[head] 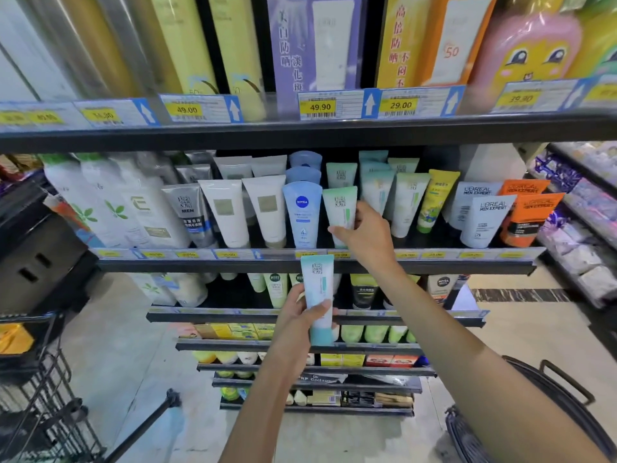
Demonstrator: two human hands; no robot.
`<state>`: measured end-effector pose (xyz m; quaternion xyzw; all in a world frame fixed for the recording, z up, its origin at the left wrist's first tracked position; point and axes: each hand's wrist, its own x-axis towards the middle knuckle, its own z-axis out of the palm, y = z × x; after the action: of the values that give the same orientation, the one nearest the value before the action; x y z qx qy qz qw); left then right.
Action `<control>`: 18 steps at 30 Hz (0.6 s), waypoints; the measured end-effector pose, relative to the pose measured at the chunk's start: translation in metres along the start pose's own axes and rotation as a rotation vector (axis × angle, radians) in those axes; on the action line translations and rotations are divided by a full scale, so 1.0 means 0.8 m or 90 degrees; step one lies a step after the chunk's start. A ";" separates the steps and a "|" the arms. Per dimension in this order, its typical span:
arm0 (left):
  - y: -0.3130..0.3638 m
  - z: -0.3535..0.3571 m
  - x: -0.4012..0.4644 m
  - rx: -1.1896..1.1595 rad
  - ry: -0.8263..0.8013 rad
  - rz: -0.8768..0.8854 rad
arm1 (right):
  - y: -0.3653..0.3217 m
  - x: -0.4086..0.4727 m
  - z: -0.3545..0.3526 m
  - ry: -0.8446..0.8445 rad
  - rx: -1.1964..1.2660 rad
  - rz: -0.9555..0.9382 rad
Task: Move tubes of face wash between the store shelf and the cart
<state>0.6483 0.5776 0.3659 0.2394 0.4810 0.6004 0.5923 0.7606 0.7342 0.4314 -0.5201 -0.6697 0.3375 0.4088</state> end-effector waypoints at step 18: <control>-0.014 0.012 0.009 0.052 -0.034 -0.002 | 0.014 -0.016 -0.032 -0.004 -0.044 0.014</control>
<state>0.6607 0.5856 0.3580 0.2785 0.4895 0.5728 0.5956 0.7903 0.7252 0.4302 -0.5399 -0.6765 0.3202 0.3852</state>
